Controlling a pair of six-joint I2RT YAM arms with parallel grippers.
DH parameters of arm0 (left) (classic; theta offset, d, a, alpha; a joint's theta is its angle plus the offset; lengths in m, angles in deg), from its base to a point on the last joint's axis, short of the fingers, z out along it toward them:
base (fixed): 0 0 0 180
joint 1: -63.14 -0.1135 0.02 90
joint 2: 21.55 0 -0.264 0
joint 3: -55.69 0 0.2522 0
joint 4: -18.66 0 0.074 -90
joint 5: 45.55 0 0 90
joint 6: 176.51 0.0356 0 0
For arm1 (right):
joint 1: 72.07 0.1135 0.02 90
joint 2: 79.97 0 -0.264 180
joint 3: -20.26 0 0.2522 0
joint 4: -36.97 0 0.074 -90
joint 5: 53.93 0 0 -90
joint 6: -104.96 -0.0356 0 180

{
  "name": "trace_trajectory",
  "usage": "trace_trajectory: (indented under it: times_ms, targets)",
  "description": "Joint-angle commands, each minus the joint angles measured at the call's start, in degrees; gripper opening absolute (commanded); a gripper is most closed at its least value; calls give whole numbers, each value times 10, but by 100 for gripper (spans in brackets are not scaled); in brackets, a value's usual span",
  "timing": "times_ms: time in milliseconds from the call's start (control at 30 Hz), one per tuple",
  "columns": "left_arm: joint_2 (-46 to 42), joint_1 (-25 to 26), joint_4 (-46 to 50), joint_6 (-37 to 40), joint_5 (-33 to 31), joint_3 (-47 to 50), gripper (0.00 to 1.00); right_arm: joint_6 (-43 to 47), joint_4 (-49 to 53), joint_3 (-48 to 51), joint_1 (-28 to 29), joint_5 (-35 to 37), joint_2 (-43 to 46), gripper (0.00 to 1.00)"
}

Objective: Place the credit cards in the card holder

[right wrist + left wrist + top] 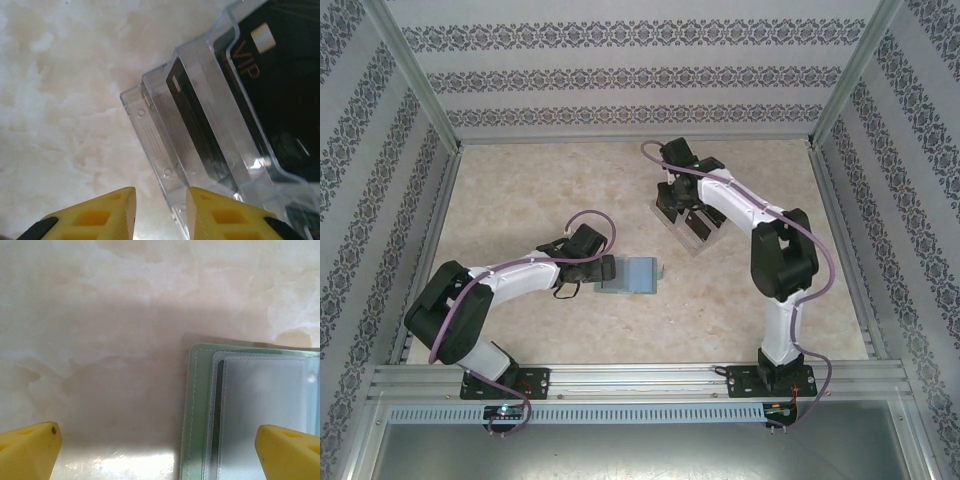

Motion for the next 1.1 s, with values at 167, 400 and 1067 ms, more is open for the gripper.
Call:
trace_trajectory:
  times_ms: [167,400,1067]
  targets:
    - [-17,1,19,-2,-7,0,100,58,54,-96,13,70,-87,34]
    - [-19,1,16,-5,-5,2,100,82,78,-148,22,98,-132,34]
    - [-35,1,15,-11,-6,8,100,92,100,-176,21,68,-150,12]
